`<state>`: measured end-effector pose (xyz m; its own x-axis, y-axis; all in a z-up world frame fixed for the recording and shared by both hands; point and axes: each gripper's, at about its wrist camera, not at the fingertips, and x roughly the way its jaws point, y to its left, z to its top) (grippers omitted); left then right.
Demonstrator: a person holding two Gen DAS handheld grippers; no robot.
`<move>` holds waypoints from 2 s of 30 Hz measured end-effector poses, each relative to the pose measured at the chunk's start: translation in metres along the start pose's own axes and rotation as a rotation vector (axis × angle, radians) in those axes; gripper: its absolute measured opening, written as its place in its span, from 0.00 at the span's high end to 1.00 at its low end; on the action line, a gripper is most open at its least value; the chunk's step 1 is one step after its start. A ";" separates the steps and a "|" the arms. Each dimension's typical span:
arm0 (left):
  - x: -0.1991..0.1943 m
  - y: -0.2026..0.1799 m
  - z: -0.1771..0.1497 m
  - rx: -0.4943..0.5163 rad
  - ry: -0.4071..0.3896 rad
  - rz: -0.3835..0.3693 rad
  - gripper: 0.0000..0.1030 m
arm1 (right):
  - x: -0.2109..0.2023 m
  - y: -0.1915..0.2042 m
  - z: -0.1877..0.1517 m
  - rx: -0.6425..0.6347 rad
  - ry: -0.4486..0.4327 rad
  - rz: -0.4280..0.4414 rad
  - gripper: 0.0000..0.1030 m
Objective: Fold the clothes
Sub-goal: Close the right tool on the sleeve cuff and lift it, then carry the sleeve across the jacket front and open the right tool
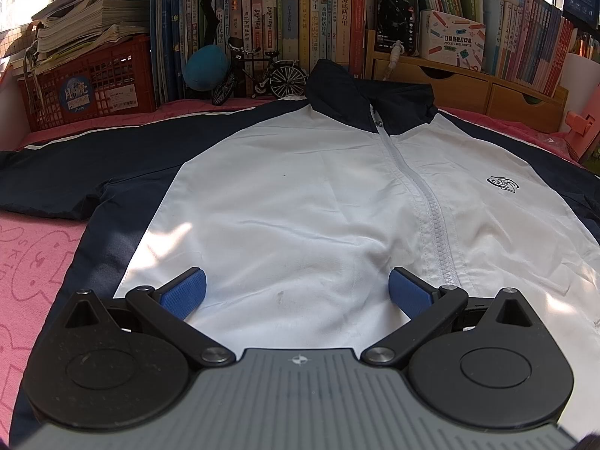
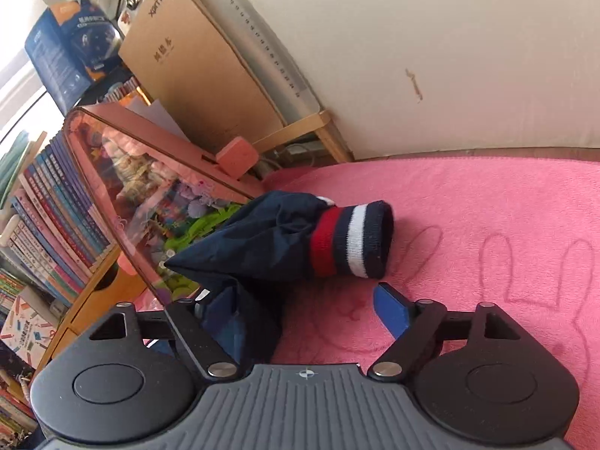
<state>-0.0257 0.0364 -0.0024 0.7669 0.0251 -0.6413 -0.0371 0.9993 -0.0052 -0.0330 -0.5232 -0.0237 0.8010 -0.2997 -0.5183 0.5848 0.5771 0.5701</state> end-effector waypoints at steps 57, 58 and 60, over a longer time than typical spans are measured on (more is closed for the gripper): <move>-0.011 -0.010 0.008 -0.001 -0.053 -0.015 0.00 | -0.196 0.160 -0.076 -1.107 -0.079 0.335 0.01; -0.017 -0.015 0.013 0.009 -0.076 -0.036 0.00 | -0.184 0.158 -0.089 -1.109 -0.050 0.332 0.02; -0.030 -0.027 0.025 0.041 -0.128 -0.094 0.00 | -0.160 0.157 -0.116 -1.097 0.025 0.346 0.03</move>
<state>-0.0314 0.0090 0.0360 0.8413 -0.0674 -0.5364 0.0625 0.9977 -0.0273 -0.0839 -0.2962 0.0744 0.8869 0.0122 -0.4617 -0.1024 0.9800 -0.1708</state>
